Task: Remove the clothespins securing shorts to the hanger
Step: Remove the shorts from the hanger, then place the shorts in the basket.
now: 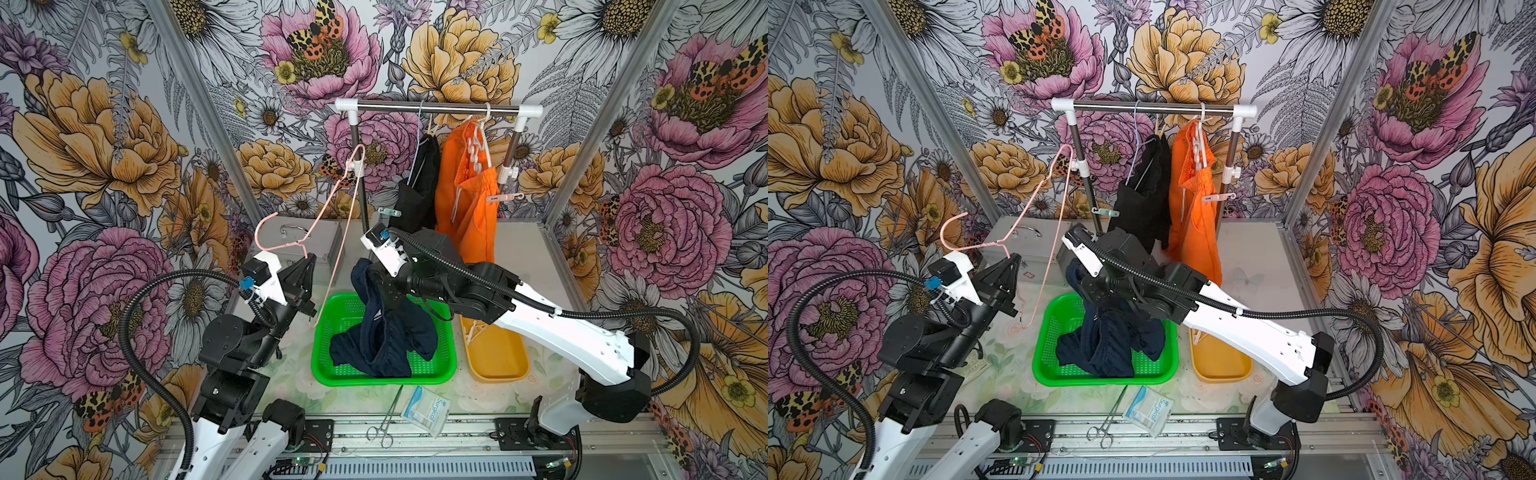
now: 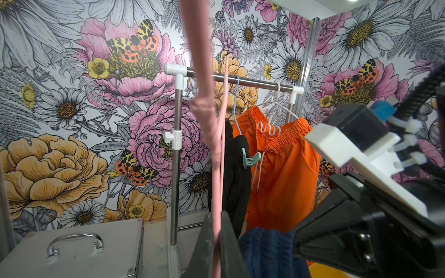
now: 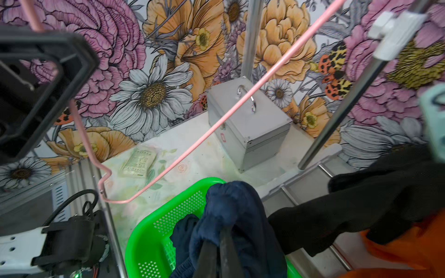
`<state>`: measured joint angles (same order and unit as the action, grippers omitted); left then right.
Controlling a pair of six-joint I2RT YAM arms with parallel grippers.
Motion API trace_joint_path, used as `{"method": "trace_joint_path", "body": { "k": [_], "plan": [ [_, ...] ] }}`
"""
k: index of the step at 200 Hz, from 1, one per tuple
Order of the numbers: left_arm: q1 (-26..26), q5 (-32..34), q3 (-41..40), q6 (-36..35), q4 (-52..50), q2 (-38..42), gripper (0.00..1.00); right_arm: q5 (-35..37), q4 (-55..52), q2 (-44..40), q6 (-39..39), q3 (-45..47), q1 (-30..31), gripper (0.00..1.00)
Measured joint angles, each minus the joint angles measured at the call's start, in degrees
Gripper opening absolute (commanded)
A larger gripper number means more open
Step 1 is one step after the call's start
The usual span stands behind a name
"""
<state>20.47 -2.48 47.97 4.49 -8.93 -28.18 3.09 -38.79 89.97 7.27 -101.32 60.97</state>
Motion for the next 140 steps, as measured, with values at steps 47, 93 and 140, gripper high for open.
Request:
{"method": "trace_joint_path", "body": {
  "k": [47, 93, 140],
  "plan": [
    [-0.04, 4.04, 2.45, -1.25, -10.58, 0.90, 0.00, -2.75, 4.98, -1.73, 3.41, 9.55, 0.20, 0.00],
    [-0.04, 4.70, 4.68, -1.90, -15.32, 1.36, 0.00, -2.80, 6.95, -1.07, 7.34, 15.91, -0.42, 0.00],
    [-0.04, 5.44, 6.93, -2.05, -19.21, 0.35, 0.00, -2.97, 11.32, 6.47, 11.69, 20.55, -1.62, 0.00]
  ]
}}
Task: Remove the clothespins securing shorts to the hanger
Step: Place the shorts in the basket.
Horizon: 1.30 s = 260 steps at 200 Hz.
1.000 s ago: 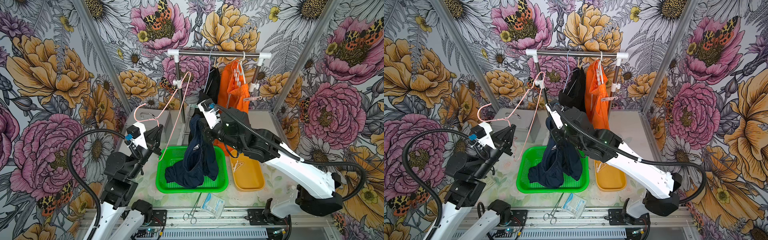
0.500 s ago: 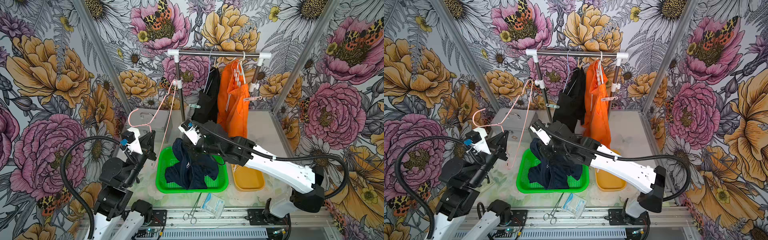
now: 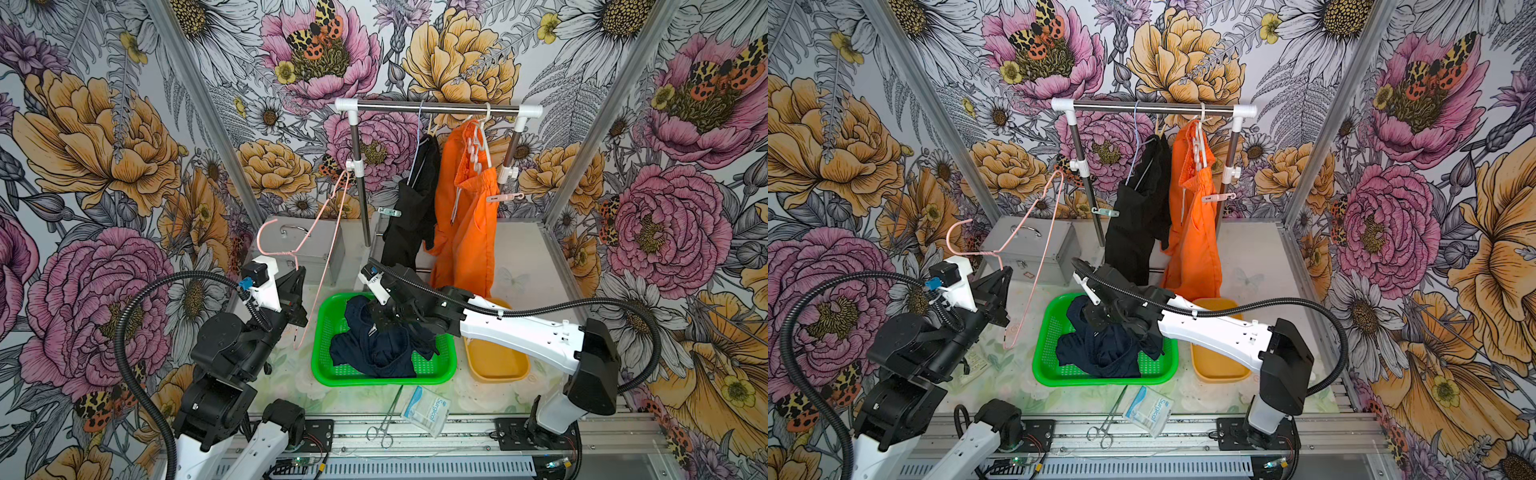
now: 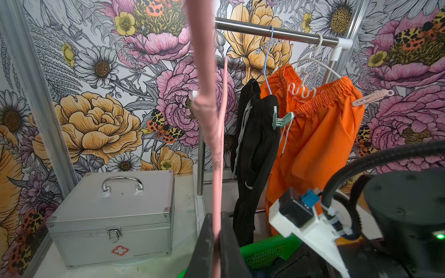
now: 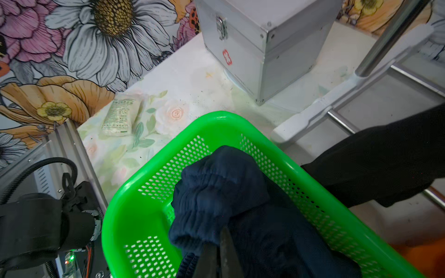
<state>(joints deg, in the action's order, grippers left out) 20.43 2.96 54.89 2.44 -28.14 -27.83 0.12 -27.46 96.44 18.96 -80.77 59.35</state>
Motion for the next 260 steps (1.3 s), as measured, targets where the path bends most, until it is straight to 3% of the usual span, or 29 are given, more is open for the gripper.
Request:
{"method": "trace_joint_path", "body": {
  "k": [58, 143, 201, 260],
  "plan": [
    [0.00, 1.49, 2.32, -0.61, -5.84, -0.83, 0.00, -0.02, 1.46, 3.58, 3.67, 7.39, -0.31, 0.00],
    [-0.55, 3.02, 14.64, -5.99, -16.81, -12.41, 0.00, 1.49, 2.89, 2.40, 6.14, 11.39, -0.98, 0.39],
    [-6.75, -4.44, 25.16, -8.13, -19.89, -25.77, 0.00, 3.30, 2.95, -5.25, 5.97, 13.20, -1.33, 0.55],
    [-6.21, -8.87, 37.38, -8.55, -19.87, -38.51, 0.00, 5.57, 2.93, -11.85, 5.81, 15.54, -2.01, 0.64]
  ]
}}
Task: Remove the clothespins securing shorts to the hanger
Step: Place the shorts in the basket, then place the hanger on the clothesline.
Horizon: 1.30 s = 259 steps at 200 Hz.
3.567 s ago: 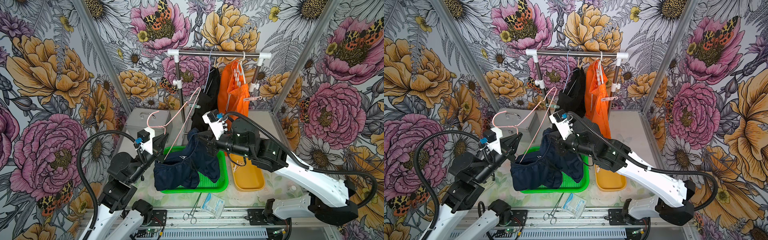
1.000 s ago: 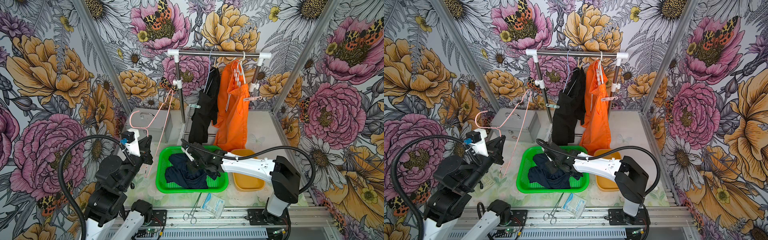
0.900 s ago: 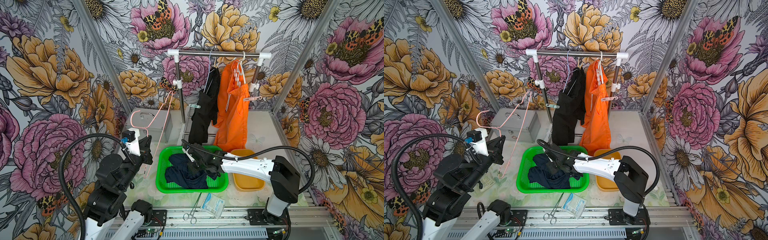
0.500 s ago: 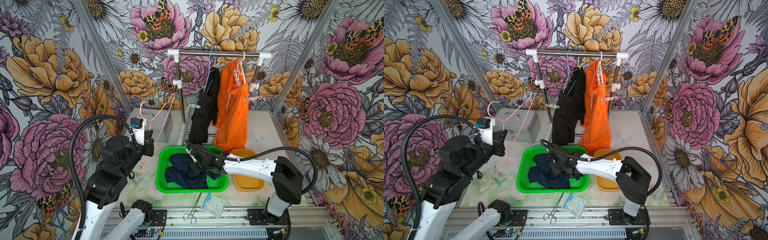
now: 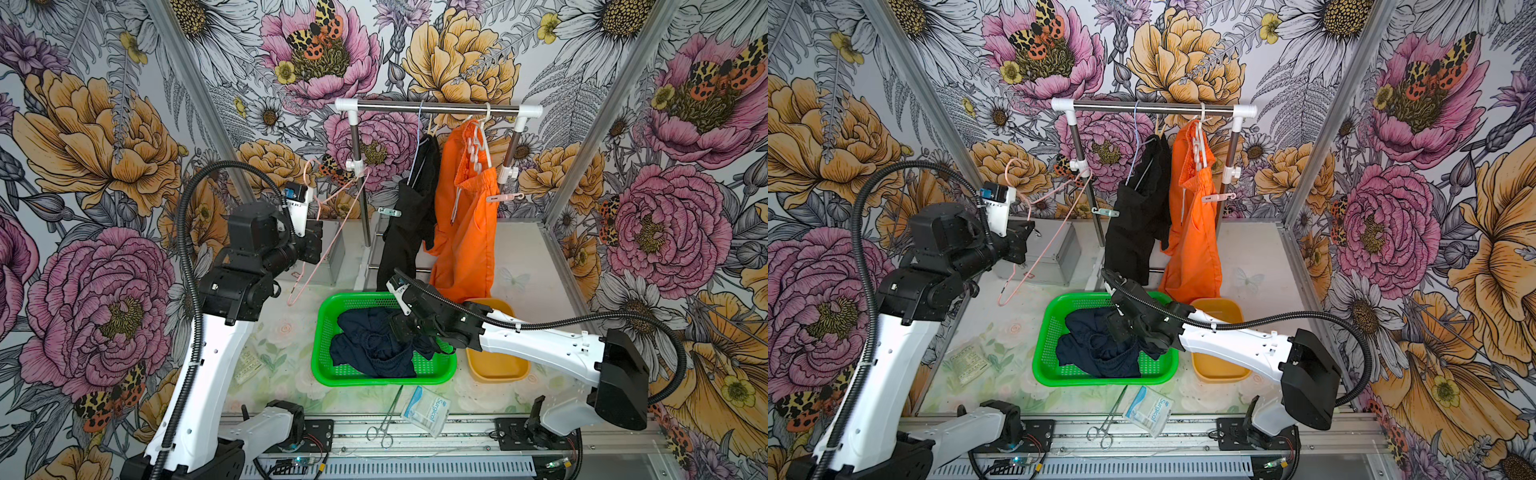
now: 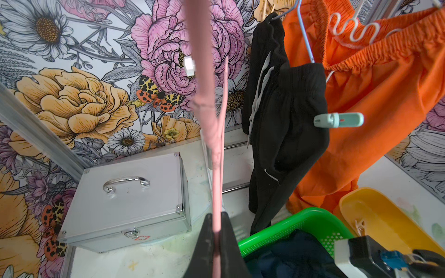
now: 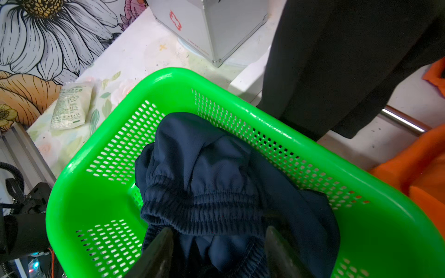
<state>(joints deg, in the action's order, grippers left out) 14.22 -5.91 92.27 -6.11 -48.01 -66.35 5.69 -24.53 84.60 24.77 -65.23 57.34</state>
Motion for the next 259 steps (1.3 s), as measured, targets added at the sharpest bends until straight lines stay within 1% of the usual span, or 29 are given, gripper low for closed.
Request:
{"method": "trace_joint_path", "body": {
  "k": [28, 55, 115, 141, 147, 152, 155, 159, 202, 234, 259],
  "plan": [
    [1.84, -0.85, 5.97, -0.37, 0.24, -5.79, 0.00, 1.14, 0.02, -2.71, -0.02, 0.81, -0.26, 0.66],
    [2.47, -1.27, 12.15, -0.35, 0.24, -11.93, 0.00, 2.08, 0.00, -5.40, 0.02, 1.33, -0.59, 0.67],
    [4.09, -0.90, 29.79, 0.13, 0.26, -28.44, 0.00, 3.76, 0.11, -9.16, 0.20, 2.67, -1.18, 0.73],
    [5.25, 0.66, 38.42, 0.83, 0.31, -35.65, 0.00, 4.13, 0.22, -10.01, 0.31, 3.65, -1.18, 0.76],
    [5.44, 1.03, 40.30, 1.25, 0.26, -37.29, 0.00, 4.20, 0.22, -10.10, 0.33, 3.69, -1.18, 0.78],
    [5.55, 1.25, 41.94, 1.62, 0.35, -38.64, 0.00, 4.22, 0.24, -10.16, 0.44, 3.72, -1.18, 0.89],
    [5.57, 1.42, 43.04, 1.73, 0.44, -39.50, 0.00, 4.24, 0.26, -10.23, 0.35, 3.72, -1.18, 0.97],
    [5.70, 1.64, 44.15, 2.05, 0.50, -40.52, 0.00, 4.26, 0.31, -10.32, 0.81, 3.76, -1.18, 1.00],
    [5.86, 4.50, 52.57, 5.46, 1.36, -49.44, 0.00, 4.81, 0.81, -11.15, 0.94, 3.96, -1.18, 1.00],
    [5.97, 6.99, 56.65, 7.93, 1.90, -52.48, 0.00, 5.05, 1.29, -11.15, 0.96, 3.96, -1.18, 1.00],
    [5.97, 8.11, 57.35, 9.42, 1.92, -54.12, 0.00, 5.05, 1.31, -11.15, 1.20, 3.96, -1.18, 1.00]
  ]
}}
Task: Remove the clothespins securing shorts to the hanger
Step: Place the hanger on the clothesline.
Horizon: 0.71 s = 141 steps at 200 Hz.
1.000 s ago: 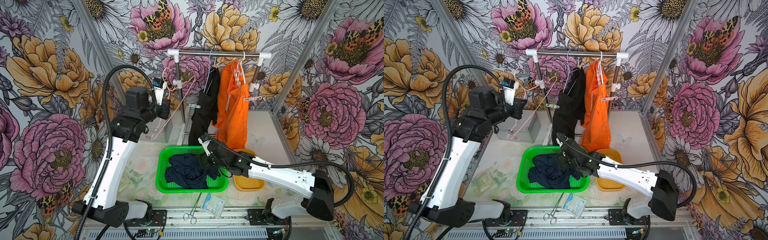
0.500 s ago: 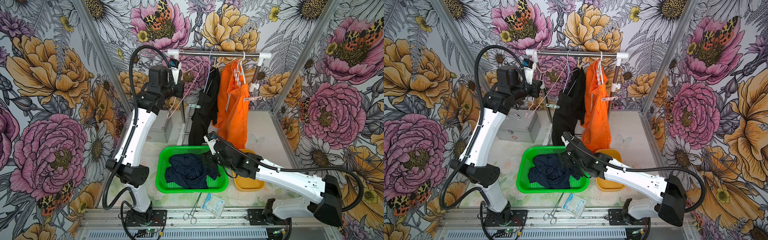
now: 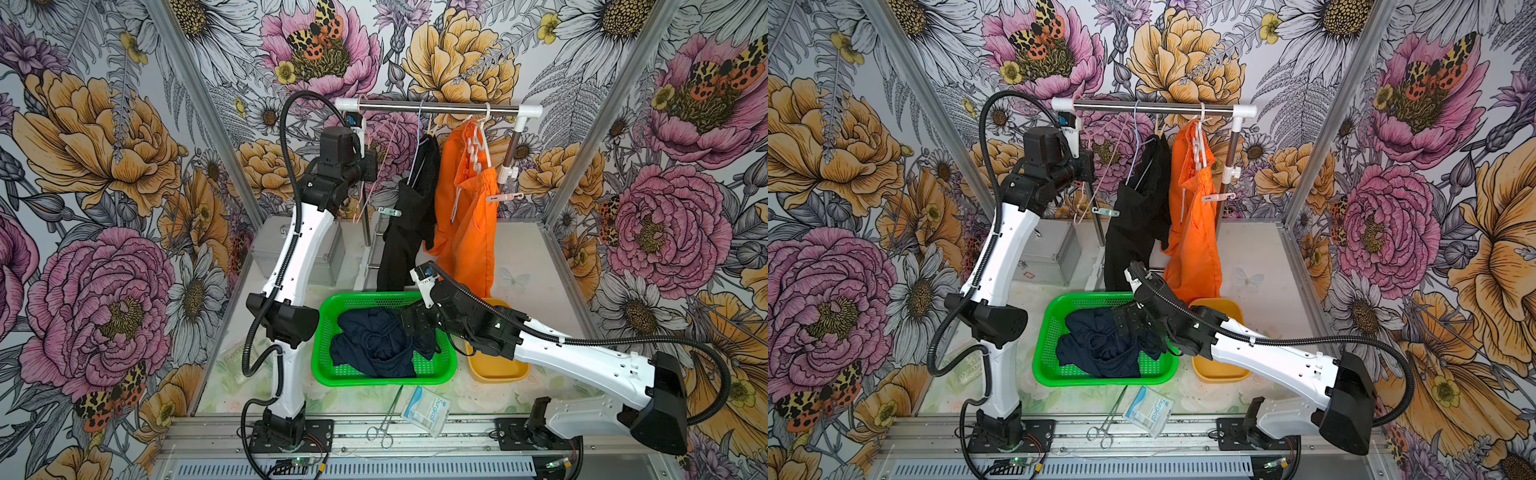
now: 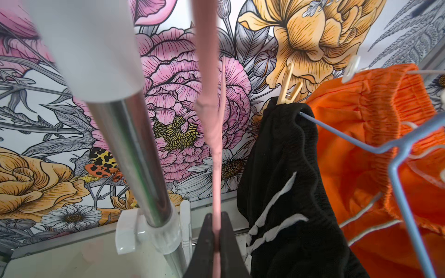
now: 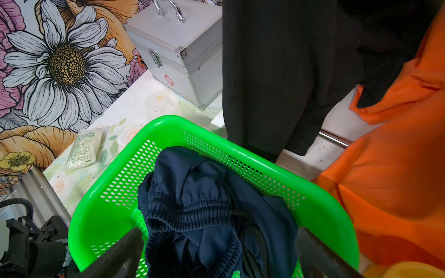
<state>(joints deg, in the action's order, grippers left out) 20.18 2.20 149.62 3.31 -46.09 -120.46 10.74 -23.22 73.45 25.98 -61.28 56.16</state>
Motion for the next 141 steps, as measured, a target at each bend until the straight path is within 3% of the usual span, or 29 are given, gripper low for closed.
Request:
{"method": "trace_joint_path", "body": {
  "k": [89, 124, 135, 141],
  "plan": [
    [-0.07, 1.73, -1.92, 0.90, 2.67, -0.83, 0.00, 1.40, 1.33, -1.88, 0.15, 0.94, 0.00, 1.00],
    [-0.28, 1.57, -3.89, 1.53, 4.35, 0.00, 0.14, 2.60, 1.70, -3.32, 0.15, 1.11, 0.00, 1.00],
    [-0.35, 1.22, -4.81, 1.99, 4.24, 0.61, 0.26, 2.82, 1.73, -3.61, 0.15, 1.14, 0.00, 1.00],
    [-0.46, 1.09, -5.46, 2.12, 4.13, 1.03, 0.38, 3.04, 1.73, -3.69, 0.15, 1.14, 0.00, 1.00]
  ]
}}
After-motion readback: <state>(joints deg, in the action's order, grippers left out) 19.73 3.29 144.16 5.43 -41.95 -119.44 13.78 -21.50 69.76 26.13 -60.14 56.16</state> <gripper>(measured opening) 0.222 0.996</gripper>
